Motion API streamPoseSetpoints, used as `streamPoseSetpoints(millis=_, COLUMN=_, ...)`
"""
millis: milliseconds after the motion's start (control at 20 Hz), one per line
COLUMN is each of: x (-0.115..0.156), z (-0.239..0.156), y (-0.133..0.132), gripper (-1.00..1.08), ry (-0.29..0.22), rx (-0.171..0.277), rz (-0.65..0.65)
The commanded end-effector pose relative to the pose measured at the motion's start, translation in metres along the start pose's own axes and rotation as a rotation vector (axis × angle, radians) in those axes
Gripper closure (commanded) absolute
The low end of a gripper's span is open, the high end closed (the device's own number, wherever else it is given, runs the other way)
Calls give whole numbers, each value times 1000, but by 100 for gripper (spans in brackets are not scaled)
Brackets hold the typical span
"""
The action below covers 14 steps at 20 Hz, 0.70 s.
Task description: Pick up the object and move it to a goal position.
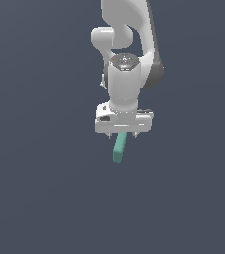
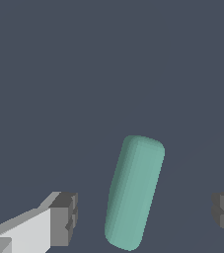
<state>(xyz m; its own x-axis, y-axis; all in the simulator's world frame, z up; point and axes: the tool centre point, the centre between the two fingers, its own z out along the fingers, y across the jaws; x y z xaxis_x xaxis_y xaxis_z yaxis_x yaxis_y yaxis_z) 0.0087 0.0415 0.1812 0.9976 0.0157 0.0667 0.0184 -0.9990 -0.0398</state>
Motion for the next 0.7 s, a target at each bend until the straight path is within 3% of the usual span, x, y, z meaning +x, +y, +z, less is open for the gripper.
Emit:
streamPoseSetpoints(millis=0, x=0, z=0, y=0, gripper=-92, ry=0, rx=0, rz=0)
streamPoseSetpoints(millis=650, x=-14, z=13, y=-20, gripper=-92, ry=-44, rx=14, rz=-38)
